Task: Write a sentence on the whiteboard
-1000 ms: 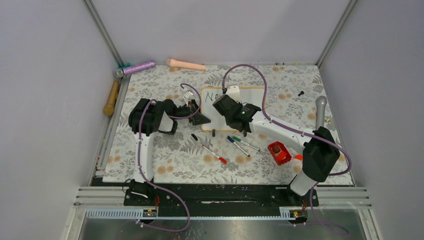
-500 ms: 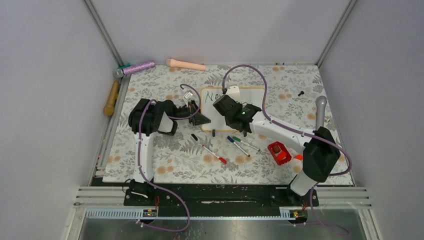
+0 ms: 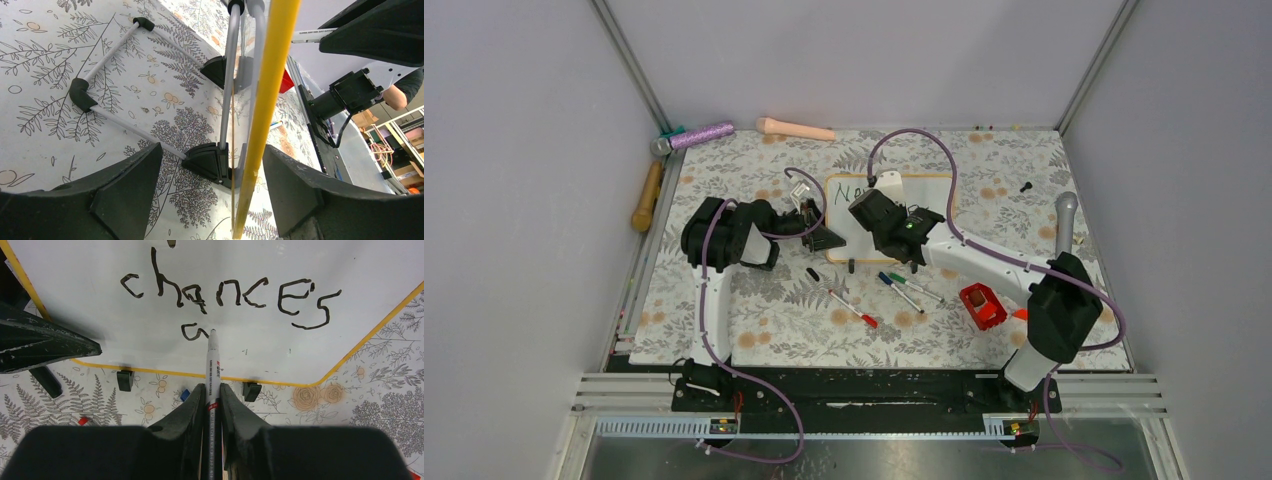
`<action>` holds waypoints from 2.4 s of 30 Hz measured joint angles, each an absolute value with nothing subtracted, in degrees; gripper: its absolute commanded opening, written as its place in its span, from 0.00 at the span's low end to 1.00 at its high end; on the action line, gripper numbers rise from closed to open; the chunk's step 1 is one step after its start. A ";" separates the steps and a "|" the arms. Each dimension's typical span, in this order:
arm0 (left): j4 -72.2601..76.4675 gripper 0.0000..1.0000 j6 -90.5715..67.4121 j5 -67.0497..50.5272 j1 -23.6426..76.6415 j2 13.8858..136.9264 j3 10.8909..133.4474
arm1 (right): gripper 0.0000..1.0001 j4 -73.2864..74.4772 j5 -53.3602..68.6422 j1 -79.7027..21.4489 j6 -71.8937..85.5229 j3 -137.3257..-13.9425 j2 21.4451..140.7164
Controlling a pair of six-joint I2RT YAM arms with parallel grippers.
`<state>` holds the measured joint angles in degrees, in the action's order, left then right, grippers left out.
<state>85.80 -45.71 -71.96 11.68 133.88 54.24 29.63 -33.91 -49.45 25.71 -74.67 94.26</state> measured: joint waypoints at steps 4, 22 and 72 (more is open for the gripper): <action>85.82 0.77 -45.74 -71.99 11.68 133.88 54.26 | 0.00 29.43 -33.98 -49.43 25.71 -74.76 95.07; 85.84 0.77 -45.74 -72.01 11.68 133.88 54.28 | 0.00 29.21 -34.85 -48.95 25.34 -74.83 95.96; 85.84 0.77 -45.74 -71.99 11.68 133.88 54.28 | 0.00 29.69 -34.52 -47.77 25.78 -74.30 95.83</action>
<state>85.84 -45.74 -71.99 11.68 133.88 54.28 29.69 -34.52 -47.77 25.78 -74.30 95.83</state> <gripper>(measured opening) 0.767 0.208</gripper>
